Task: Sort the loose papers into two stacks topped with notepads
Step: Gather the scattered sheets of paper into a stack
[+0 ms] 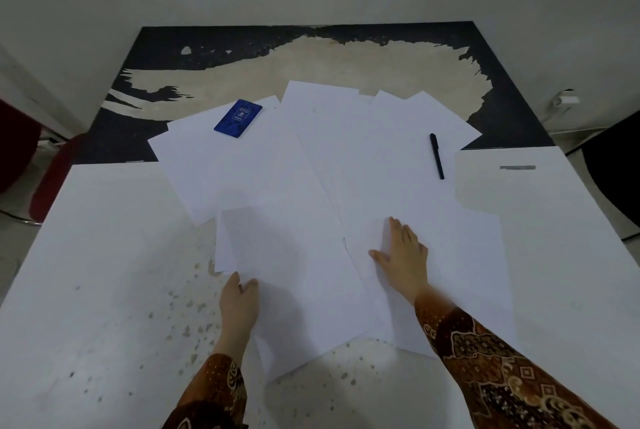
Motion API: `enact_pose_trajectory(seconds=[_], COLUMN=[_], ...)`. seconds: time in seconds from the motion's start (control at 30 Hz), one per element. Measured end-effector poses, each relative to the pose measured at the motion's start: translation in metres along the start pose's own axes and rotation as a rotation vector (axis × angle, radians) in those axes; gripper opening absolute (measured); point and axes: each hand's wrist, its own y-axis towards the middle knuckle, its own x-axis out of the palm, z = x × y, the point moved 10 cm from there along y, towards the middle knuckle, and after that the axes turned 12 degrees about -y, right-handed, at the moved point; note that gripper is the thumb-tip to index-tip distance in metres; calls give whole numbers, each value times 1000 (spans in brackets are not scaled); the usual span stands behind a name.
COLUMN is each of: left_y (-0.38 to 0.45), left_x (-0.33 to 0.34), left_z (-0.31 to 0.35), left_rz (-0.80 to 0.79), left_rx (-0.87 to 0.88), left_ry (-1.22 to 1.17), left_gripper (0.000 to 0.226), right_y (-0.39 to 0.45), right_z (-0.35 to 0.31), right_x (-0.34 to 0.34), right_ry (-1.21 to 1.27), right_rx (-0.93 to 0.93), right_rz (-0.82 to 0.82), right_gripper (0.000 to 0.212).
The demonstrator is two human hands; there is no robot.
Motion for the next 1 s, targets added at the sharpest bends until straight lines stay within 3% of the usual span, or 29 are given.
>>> enact_pose_trajectory(seconds=[0.1, 0.17, 0.27, 0.37, 0.53, 0.63, 0.77, 1.0], left_y=[-3, -2, 0, 2, 2, 3, 4, -3], left_x=[-2, -2, -2, -2, -1, 6, 16, 36], left_z=[-1, -3, -4, -6, -7, -8, -4, 18], left_rz=[11, 17, 16, 12, -22, -66, -108, -158], left_rx=[7, 11, 23, 31, 31, 9, -14, -46], left_ry=[-12, -22, -25, -24, -23, -12, -51, -95], left_gripper=[20, 21, 22, 22, 25, 42, 52, 54], right_y=[-4, -9, -12, -10, -6, -7, -15, -17], right_z=[1, 0, 0, 3, 8, 5, -6, -14], right_x=[3, 15, 22, 14, -13, -20, -23, -51], right_ry=[17, 19, -17, -9, 45, 172, 102, 132], right_rx=[0, -4, -25, 10, 5, -64, -240, -271], right_rz=[-33, -129, -160, -86, 120, 94, 87, 247], right_gripper=[95, 115, 122, 108, 59, 68, 79, 41])
